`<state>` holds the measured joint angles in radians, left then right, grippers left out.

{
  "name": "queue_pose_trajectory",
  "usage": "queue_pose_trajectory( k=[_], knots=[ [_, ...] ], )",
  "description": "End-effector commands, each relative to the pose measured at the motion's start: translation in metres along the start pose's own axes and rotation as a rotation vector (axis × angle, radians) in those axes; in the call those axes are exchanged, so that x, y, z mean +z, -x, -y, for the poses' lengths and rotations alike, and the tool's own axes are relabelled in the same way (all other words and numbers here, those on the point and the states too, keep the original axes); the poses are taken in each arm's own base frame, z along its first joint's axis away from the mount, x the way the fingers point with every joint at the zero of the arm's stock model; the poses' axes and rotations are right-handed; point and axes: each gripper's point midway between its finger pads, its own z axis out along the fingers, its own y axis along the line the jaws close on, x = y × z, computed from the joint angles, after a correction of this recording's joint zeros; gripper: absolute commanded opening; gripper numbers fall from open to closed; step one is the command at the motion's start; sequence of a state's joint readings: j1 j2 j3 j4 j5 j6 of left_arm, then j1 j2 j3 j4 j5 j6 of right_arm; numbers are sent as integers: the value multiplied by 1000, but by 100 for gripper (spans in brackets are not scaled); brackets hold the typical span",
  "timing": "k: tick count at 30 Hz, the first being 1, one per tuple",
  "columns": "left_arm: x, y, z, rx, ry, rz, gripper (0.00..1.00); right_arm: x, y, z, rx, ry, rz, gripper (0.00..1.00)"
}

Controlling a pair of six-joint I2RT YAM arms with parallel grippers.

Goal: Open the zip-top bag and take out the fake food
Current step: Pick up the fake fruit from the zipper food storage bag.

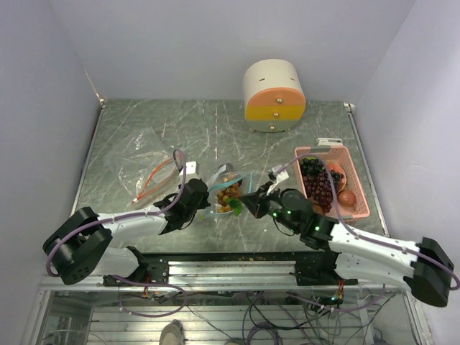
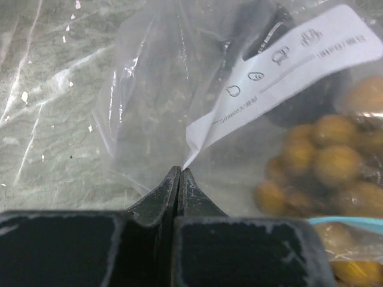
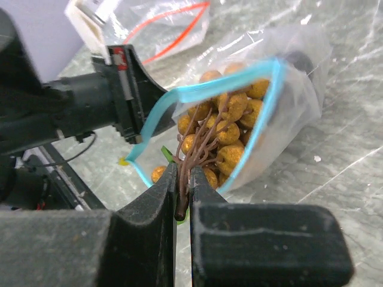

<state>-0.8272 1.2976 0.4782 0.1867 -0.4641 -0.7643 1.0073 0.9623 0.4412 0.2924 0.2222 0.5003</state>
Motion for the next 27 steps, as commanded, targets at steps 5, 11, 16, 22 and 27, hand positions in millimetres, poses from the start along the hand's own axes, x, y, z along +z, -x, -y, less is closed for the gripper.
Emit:
queue_pose_trajectory(
  k=[5,11,16,22,27],
  knots=[
    [4,15,18,-15,-27,21,7,-62,81,-16,-3,95,237,0],
    [7,5,16,-23,-35,6,7,-99,126,2,6,-7,395,0],
    [7,2,13,-24,-29,1,7,-103,141,16,-21,-114,414,0],
    [8,10,25,-29,-60,15,7,-54,102,-25,-21,98,279,0],
    [6,7,35,1,-79,12,7,-12,67,-20,5,76,209,0]
  ],
)
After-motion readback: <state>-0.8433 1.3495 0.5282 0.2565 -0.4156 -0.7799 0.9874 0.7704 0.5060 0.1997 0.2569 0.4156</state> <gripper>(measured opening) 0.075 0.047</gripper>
